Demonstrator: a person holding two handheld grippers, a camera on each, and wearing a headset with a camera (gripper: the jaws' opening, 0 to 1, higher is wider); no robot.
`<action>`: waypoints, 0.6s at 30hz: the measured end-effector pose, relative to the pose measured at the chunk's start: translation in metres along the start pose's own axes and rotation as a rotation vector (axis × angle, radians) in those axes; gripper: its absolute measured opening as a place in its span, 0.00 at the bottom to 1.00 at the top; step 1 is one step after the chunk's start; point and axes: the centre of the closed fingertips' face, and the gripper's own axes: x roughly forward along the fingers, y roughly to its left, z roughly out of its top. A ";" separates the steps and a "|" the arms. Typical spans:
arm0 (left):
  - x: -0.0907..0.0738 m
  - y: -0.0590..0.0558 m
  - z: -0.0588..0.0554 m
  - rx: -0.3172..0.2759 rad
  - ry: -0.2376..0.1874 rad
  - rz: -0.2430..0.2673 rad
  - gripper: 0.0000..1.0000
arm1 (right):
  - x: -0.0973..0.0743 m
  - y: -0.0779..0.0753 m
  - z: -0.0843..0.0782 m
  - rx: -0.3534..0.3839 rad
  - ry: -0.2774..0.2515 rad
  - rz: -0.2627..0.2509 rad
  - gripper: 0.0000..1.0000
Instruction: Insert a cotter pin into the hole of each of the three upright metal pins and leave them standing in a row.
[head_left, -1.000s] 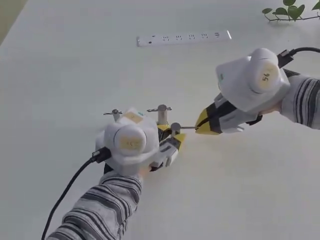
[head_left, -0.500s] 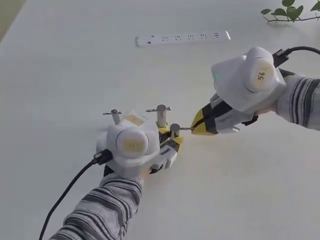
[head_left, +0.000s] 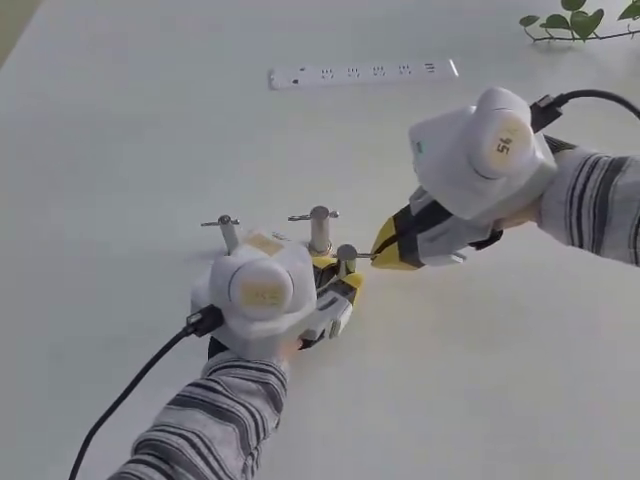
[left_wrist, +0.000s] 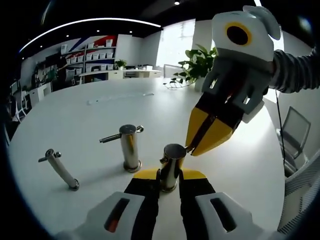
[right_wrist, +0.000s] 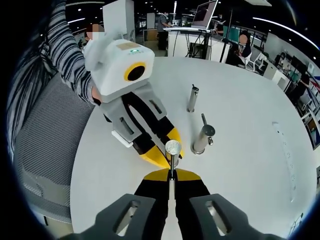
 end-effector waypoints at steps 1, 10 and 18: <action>-0.001 0.000 0.000 0.000 0.000 0.002 0.11 | 0.000 0.001 0.001 0.006 -0.002 0.001 0.00; -0.001 0.001 -0.002 0.000 0.004 0.010 0.11 | 0.002 0.001 0.004 0.022 -0.017 -0.006 0.00; -0.002 0.002 -0.002 -0.004 0.011 0.012 0.11 | -0.001 0.002 0.000 0.088 -0.033 -0.013 0.07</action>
